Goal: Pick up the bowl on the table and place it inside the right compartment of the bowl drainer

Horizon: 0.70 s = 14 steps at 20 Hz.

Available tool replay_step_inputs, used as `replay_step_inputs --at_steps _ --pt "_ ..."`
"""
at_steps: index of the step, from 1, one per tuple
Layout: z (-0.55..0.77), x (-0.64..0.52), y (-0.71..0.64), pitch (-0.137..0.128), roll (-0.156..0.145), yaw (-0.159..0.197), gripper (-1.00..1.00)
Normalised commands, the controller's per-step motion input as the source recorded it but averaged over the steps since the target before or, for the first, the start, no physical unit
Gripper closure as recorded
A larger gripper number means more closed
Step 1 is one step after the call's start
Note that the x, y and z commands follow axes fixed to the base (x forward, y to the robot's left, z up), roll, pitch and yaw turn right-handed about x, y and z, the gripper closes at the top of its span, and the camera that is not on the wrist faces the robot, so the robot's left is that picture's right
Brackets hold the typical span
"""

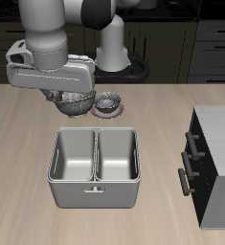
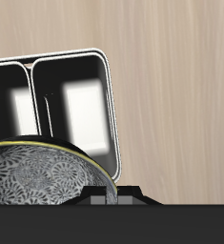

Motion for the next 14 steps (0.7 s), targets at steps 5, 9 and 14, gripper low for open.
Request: replay_step_inputs --at_steps 5,9,14 --pt "-0.03 0.10 0.04 0.016 0.006 0.012 1.00" --pt "-0.10 0.05 0.06 0.007 0.007 0.028 1.00" --pt "-0.13 0.07 -0.02 0.021 -0.004 0.010 1.00"
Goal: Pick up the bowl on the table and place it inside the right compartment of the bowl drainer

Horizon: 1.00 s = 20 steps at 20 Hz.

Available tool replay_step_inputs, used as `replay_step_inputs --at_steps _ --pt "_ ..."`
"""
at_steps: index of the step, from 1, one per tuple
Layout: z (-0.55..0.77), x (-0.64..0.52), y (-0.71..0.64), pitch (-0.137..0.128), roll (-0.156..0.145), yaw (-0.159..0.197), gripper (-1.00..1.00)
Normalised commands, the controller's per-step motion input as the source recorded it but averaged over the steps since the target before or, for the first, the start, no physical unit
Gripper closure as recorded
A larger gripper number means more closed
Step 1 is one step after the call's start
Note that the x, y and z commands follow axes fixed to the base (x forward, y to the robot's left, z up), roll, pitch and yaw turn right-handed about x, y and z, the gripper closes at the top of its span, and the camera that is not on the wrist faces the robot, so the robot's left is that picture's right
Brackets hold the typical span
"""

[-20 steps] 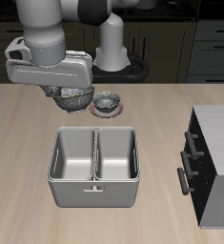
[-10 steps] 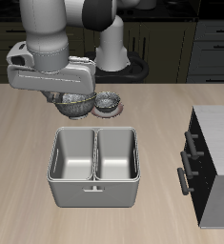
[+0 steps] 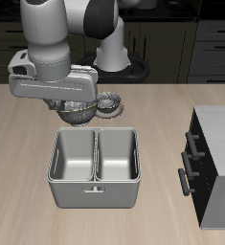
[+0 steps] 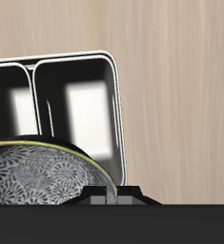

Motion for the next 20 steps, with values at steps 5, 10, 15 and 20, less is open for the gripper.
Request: replay_step_inputs --at_steps 5,10,15,20 --pt "-0.23 0.07 -0.04 0.033 -0.002 0.007 1.00" --pt "-0.13 0.01 0.04 0.022 0.019 -0.004 1.00" --pt "-0.13 0.00 0.10 0.019 0.023 0.013 1.00" --pt "-0.15 0.02 0.09 0.019 0.007 0.015 1.00"
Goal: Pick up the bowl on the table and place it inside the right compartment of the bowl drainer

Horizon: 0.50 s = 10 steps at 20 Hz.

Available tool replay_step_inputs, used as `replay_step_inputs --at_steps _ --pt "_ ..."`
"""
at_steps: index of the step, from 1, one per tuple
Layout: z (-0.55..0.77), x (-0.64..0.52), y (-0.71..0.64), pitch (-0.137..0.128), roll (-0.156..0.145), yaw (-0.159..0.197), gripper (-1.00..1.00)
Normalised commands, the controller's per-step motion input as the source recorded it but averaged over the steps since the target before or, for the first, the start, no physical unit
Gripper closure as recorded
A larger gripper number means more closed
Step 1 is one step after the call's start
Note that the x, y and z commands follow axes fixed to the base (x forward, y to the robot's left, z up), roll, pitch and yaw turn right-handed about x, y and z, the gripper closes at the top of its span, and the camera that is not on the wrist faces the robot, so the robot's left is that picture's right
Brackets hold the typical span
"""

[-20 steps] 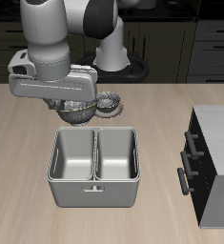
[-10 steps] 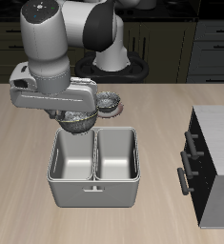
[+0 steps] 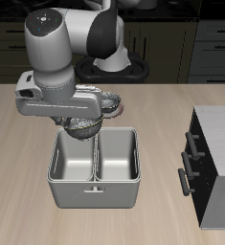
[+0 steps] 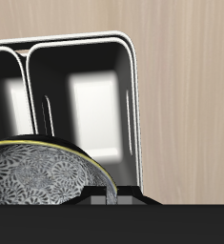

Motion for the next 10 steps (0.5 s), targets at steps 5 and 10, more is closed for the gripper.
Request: replay_step_inputs --at_steps 5,10 --pt "-0.12 0.02 -0.02 0.014 -0.005 0.002 1.00" --pt "-0.07 -0.01 -0.04 0.013 -0.001 0.000 1.00"
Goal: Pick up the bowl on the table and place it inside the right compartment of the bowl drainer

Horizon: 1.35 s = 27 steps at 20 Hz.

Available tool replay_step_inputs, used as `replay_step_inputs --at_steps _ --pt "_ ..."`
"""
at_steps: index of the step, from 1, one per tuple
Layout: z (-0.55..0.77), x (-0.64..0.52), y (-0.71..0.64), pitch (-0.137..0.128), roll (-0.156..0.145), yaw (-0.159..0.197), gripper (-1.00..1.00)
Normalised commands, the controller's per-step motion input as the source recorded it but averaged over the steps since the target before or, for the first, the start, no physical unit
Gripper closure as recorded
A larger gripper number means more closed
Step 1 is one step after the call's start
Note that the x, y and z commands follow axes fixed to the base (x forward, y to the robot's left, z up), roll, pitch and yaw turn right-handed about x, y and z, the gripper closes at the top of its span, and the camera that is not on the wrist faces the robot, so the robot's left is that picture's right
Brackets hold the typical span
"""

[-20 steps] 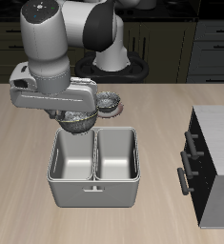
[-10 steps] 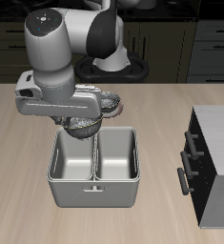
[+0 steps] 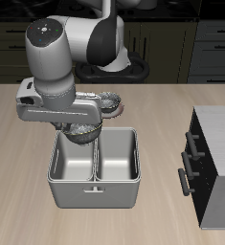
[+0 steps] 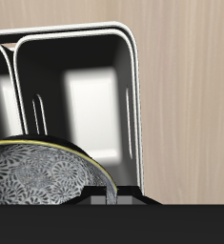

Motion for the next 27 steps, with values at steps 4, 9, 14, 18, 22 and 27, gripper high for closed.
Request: replay_step_inputs --at_steps 4,9,14,18,22,27 --pt "-0.12 0.03 -0.03 0.016 -0.011 0.011 1.00" --pt "-0.12 0.01 -0.07 0.022 -0.016 0.001 1.00" --pt "-0.17 -0.01 -0.06 0.027 -0.010 0.002 1.00" --pt "-0.17 -0.01 -0.01 0.027 -0.003 0.002 1.00" --pt "-0.10 -0.02 -0.07 0.023 -0.027 -0.020 1.00" --pt "-0.10 0.00 -0.12 0.023 -0.008 -0.009 -1.00"
